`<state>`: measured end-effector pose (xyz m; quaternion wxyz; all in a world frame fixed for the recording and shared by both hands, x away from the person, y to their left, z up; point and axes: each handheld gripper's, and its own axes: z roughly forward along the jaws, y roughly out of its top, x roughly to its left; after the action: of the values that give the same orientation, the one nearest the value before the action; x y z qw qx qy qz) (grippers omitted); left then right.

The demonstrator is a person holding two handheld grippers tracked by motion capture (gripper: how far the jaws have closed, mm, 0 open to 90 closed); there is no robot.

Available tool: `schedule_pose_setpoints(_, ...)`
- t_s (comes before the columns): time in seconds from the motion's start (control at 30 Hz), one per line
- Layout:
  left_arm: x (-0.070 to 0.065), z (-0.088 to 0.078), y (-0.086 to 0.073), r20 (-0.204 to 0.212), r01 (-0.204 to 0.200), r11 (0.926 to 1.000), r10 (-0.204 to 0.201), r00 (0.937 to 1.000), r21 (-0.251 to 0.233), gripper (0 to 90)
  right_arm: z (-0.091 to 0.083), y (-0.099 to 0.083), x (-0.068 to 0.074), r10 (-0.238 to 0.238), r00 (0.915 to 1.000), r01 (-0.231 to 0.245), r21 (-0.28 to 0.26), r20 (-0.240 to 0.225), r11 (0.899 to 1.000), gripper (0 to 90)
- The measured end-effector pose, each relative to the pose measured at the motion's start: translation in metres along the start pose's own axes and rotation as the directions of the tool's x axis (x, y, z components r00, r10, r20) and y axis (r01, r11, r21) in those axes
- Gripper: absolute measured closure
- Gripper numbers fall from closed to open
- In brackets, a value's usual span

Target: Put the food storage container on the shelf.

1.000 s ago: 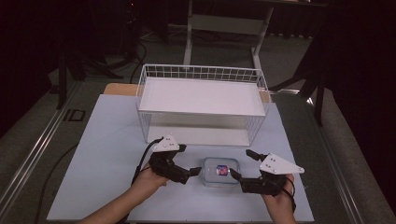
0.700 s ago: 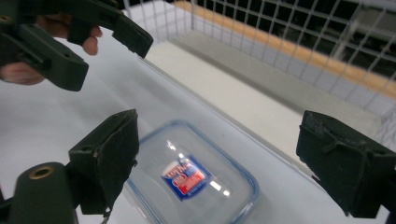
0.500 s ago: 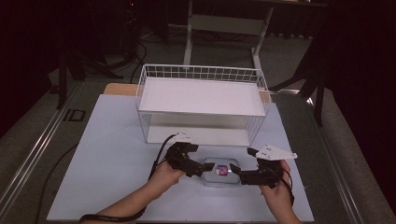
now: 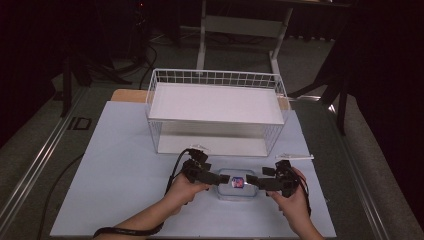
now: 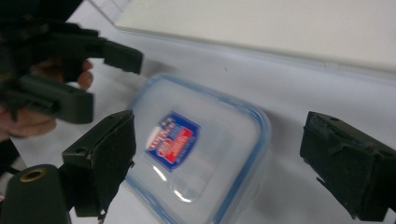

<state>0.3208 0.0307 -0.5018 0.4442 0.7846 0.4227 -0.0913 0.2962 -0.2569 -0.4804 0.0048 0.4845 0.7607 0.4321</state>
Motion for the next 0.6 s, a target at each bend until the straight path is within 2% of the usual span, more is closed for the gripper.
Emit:
schedule_pose_setpoints(0.03, 0.0, 0.0, 0.0, 0.0, 0.0, 1.0, 0.0, 1.0, 0.0, 6.2, 0.003, 0.0, -0.003, 0.032, 0.9995, -0.032, 0.014, -0.003, 0.999, 11.1)
schedule_pose_setpoints(0.07, 0.003, 0.002, -0.002, 0.013, 0.029, 0.9996, -0.029, 0.9995, 0.004, 6.6, 0.005, -0.001, -0.006, 0.062, 0.998, -0.061, 0.028, -0.012, 0.998, 12.4)
schedule_pose_setpoints(0.17, 0.005, 0.006, -0.005, 0.028, 0.046, 0.9985, -0.047, 0.9985, 0.029, 7.1, 0.012, -0.004, -0.012, 0.144, 0.9894, -0.142, 0.065, -0.021, 0.988, 13.6)
schedule_pose_setpoints(0.2, 0.005, 0.007, -0.007, 0.018, 0.062, 0.9974, -0.063, 0.9979, 0.036, 8.4, 0.015, -0.006, -0.013, 0.166, 0.9858, -0.164, 0.08, -0.023, 0.983, 13.7)
schedule_pose_setpoints(0.27, 0.006, 0.009, -0.009, 0.032, 0.108, 0.9927, -0.11, 0.9935, 0.053, 14.6, 0.02, -0.008, -0.015, 0.206, 0.978, -0.201, 0.107, -0.033, 0.974, 14.7)
schedule_pose_setpoints(0.4, 0.007, 0.014, -0.017, 0.041, 0.162, 0.983, -0.166, 0.9853, 0.086, 18.0, 0.025, -0.014, -0.016, 0.243, 0.9686, -0.232, 0.156, -0.052, 0.96, 17.3)
schedule_pose_setpoints(0.5, 0.008, 0.017, -0.021, 0.039, 0.179, 0.9791, -0.184, 0.9822, 0.096, 23.8, 0.023, -0.017, -0.015, 0.287, 0.956, -0.273, 0.175, -0.061, 0.946, 23.6)
schedule_pose_setpoints(0.53, 0.008, 0.017, -0.022, 0.048, 0.19, 0.9771, -0.195, 0.9797, 0.097, 25.0, 0.022, -0.018, -0.014, 0.294, 0.9542, -0.279, 0.185, -0.057, 0.942, 24.4)
schedule_pose_setpoints(0.6, 0.006, 0.018, -0.023, 0.055, 0.19, 0.9769, -0.195, 0.9792, 0.098, 25.8, 0.022, -0.02, -0.012, 0.3, 0.9528, -0.286, 0.197, -0.045, 0.938, 27.0)
